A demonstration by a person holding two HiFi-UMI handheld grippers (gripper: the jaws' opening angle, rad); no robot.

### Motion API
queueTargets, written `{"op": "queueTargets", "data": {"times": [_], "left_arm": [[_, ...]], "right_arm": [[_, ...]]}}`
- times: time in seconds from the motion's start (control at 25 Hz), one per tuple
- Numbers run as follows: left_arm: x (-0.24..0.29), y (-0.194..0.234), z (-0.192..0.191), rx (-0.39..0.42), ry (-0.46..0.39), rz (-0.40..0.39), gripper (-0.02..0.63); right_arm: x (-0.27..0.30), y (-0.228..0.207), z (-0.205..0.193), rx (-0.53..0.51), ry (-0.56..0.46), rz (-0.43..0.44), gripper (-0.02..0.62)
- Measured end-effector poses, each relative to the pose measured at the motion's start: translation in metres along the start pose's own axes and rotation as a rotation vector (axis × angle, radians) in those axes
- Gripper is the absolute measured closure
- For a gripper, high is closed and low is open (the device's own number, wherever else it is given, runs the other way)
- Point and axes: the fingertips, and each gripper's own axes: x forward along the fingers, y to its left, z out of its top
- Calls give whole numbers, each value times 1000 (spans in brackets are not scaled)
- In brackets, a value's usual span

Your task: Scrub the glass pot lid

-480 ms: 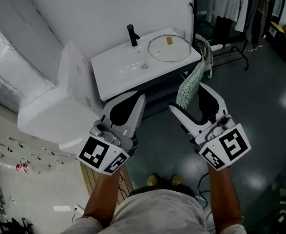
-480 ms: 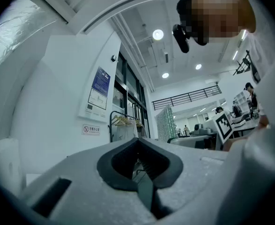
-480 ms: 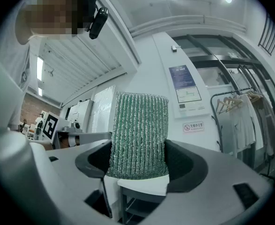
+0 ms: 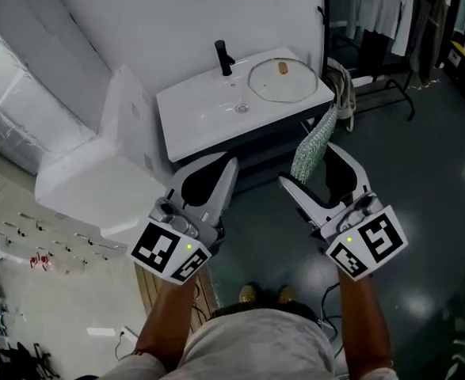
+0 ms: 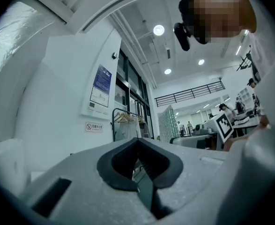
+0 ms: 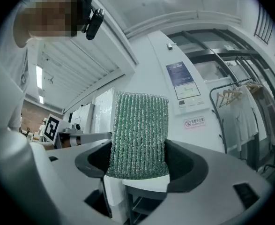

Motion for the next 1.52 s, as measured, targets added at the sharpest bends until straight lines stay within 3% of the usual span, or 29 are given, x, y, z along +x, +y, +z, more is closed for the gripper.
{"op": "queueTargets", "data": {"times": [0.48, 0.8, 1.52], "left_arm": [[37, -15, -6, 23, 6, 64, 591], [63, 2, -22, 10, 9, 82, 591], [160, 167, -64, -20, -26, 78, 591]], "right_arm": [[-12, -46, 4, -10, -4, 32, 249], [5, -74, -7, -17, 21, 36, 249], [167, -165, -45, -78, 109, -10, 249]]}}
